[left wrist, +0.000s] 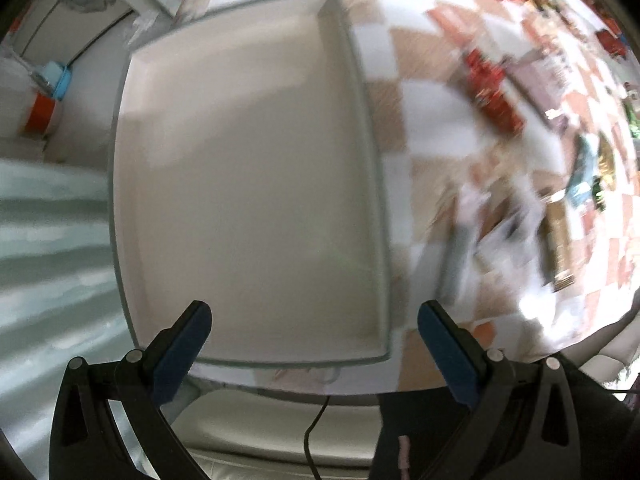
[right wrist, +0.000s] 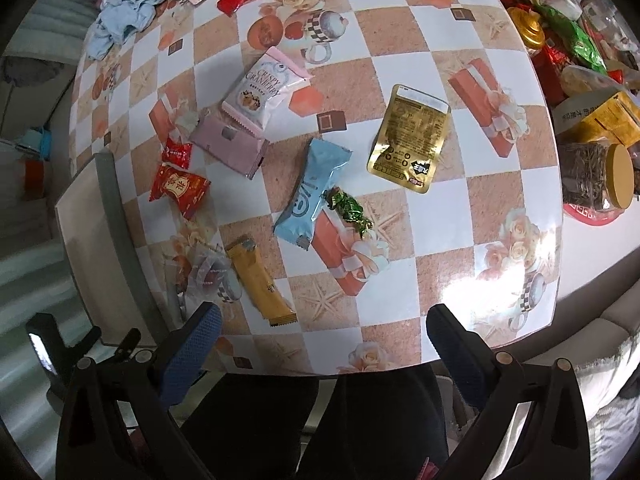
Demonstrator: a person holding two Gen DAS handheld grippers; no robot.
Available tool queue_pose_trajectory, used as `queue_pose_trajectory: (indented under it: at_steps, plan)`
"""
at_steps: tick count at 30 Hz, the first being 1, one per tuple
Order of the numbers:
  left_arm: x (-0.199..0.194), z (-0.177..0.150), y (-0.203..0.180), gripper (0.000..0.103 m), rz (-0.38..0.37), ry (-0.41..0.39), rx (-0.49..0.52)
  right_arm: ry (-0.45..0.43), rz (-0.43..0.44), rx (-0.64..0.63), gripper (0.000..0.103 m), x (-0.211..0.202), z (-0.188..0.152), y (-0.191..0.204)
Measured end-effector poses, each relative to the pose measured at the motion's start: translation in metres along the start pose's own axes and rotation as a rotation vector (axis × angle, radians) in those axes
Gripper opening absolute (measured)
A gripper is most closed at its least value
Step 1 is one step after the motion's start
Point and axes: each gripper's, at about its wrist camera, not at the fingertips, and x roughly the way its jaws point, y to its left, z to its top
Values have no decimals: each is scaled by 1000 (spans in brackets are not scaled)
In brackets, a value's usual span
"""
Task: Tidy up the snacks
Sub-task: 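Move both tools from the white tray toward the snack packets, then grasp the green foil-wrapped candy with the right tool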
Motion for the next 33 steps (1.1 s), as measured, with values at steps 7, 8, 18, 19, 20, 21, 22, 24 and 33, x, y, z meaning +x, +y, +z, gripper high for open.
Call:
queue_pose_trajectory:
  at_steps: [7, 8, 18, 19, 20, 21, 22, 24, 33]
  plan:
    - [-27, 14, -35, 103, -58, -61, 122, 25, 21, 39, 103, 7, -3, -12]
    - [-30, 15, -43, 103, -68, -64, 148, 33, 19, 46, 103, 9, -3, -15]
    - [-11, 20, -89, 103, -91, -37, 341, 139, -25, 117, 103, 37, -15, -40]
    - [-8, 20, -95, 103, -87, -31, 353, 146, -24, 125, 103, 39, -15, -42]
    - [-5, 21, -99, 103, -80, -25, 362, 151, -25, 134, 103, 41, -16, -44]
    - [-3, 21, -102, 103, -74, -21, 367, 151, -27, 140, 103, 43, -18, -47]
    - [-1, 21, -106, 103, -72, -19, 374, 151, -28, 145, 103, 43, -19, -50]
    - [1, 21, -112, 103, -69, -15, 379, 167, -45, 163, 103, 43, -22, -54]
    - [24, 31, -140, 103, -13, 3, 419, 167, -57, 137, 103, 53, -19, -68]
